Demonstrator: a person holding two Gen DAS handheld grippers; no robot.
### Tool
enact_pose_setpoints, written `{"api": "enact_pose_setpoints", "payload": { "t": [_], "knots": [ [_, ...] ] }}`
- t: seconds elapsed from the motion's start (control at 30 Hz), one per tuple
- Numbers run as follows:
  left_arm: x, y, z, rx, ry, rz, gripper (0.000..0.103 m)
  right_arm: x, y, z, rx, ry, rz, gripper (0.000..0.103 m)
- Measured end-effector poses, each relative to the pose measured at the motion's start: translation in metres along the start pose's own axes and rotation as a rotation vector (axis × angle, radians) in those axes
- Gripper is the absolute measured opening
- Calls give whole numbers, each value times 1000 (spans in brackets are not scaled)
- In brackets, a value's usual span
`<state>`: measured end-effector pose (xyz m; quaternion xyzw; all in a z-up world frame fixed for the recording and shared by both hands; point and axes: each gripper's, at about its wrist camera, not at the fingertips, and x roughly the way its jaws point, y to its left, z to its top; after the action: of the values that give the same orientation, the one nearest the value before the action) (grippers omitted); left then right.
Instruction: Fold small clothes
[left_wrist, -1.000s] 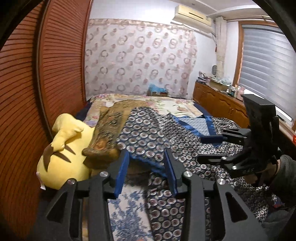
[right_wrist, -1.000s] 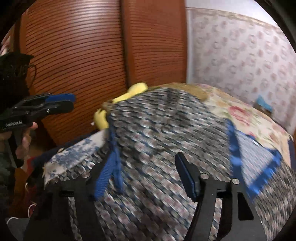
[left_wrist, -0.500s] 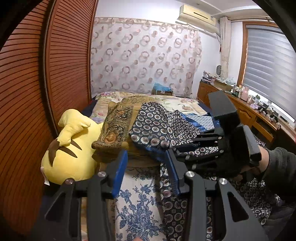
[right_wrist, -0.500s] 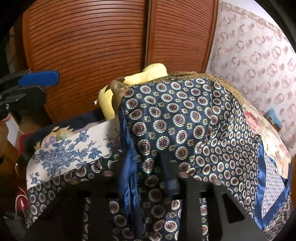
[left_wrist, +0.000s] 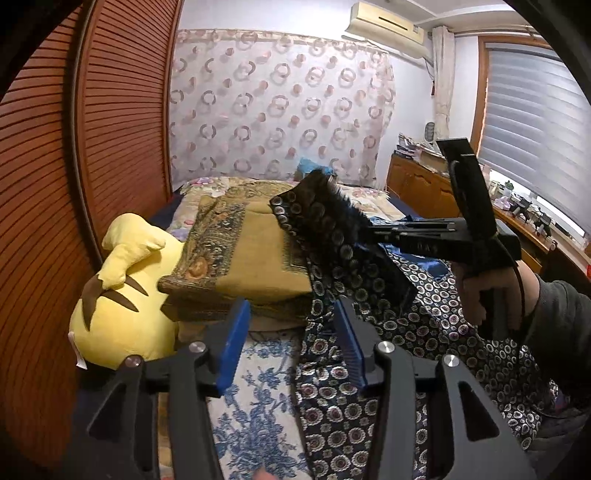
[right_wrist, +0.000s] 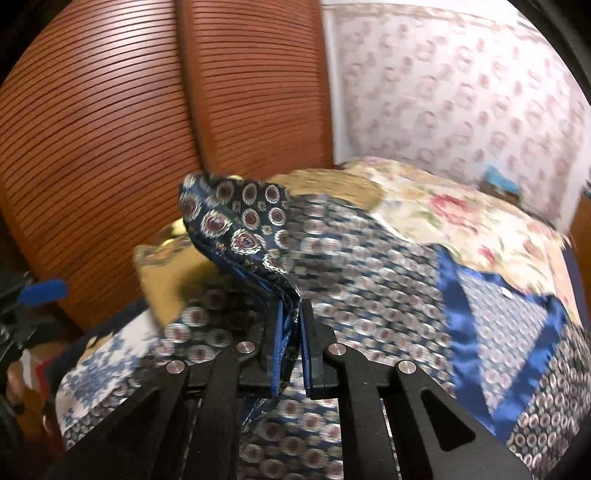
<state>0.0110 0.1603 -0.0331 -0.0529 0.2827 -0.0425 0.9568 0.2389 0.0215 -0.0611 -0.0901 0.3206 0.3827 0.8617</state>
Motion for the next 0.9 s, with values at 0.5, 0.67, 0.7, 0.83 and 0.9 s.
{"api": "enact_pose_setpoints", "payload": {
  "t": [0.5, 0.67, 0.7, 0.83, 0.9],
  "knots": [
    [38, -33, 3, 34, 57, -43, 48, -45, -50, -23, 13, -6, -126, 46],
    [65, -57, 3, 59, 116, -77, 48, -76, -78, -49, 19, 16, -166, 46],
    [72, -63, 2, 68, 129, -80, 48, -83, -85, -55, 24, 22, -177, 46],
    [88, -83, 0, 89, 166, -102, 48, -109, -116, -82, 66, 39, -221, 46],
    [96, -91, 0, 96, 182, -116, 48, -122, -131, -93, 87, 45, -247, 47]
  ]
}}
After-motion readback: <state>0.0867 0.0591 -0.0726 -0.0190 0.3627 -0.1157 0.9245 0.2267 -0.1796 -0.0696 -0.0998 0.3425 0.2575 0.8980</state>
